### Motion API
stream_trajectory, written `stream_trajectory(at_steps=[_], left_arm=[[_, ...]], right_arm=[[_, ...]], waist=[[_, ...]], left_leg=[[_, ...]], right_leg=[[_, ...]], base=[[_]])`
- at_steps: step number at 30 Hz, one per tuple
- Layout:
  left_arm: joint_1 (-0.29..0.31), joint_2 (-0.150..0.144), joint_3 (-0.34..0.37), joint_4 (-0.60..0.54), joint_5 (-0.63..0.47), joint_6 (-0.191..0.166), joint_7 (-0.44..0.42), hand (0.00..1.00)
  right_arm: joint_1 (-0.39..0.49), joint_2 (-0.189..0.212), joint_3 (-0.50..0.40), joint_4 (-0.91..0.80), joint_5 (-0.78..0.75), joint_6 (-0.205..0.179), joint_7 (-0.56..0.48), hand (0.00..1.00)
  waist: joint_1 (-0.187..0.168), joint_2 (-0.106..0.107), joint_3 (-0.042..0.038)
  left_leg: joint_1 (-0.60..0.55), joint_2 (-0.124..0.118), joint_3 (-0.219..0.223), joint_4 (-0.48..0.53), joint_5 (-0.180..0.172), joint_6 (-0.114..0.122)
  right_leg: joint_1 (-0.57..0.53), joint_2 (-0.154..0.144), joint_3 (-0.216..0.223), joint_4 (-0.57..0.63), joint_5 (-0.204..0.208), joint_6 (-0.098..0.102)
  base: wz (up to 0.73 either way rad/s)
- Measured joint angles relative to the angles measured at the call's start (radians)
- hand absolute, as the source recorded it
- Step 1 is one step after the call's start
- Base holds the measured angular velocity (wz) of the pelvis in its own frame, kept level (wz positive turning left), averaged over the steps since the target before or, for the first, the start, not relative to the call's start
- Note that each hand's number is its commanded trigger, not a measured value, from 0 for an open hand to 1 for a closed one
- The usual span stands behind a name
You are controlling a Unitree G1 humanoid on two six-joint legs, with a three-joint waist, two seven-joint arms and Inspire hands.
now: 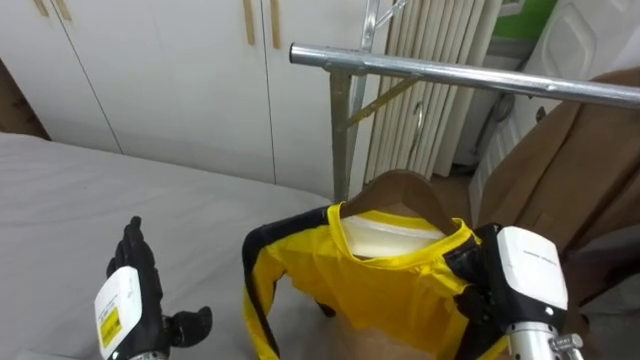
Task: Hang clothes
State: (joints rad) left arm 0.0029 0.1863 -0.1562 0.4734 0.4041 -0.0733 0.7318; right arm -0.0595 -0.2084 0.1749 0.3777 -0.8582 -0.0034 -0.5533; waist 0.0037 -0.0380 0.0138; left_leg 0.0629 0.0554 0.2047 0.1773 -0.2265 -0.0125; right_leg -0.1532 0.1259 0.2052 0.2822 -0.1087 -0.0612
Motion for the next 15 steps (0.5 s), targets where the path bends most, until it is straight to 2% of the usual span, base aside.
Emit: stream_trajectory(at_steps=[11,15], left_arm=[[0.005,-0.001,0.000,0.073,-0.002,0.015,-0.064,0.00],[0.034,-0.001,0.002,0.074,-0.001,0.022,-0.089,0.00]], right_arm=[[0.004,-0.007,-0.002,-0.047,-0.029,0.000,0.000,1.00],[0.005,-0.012,-0.008,-0.082,-0.054,-0.006,-0.010,1.00]], waist=[[-0.001,0.002,-0.0010],[-0.001,0.002,-0.0035]], left_leg=[[0.017,0.004,0.000,-0.005,0.000,0.000],[0.034,0.004,0.009,-0.008,0.000,0.000]], right_leg=[[0.022,0.004,-0.001,-0.012,0.006,-0.002],[0.034,0.007,0.009,-0.020,0.007,-0.002]], base=[[0.00],[-0.06]])
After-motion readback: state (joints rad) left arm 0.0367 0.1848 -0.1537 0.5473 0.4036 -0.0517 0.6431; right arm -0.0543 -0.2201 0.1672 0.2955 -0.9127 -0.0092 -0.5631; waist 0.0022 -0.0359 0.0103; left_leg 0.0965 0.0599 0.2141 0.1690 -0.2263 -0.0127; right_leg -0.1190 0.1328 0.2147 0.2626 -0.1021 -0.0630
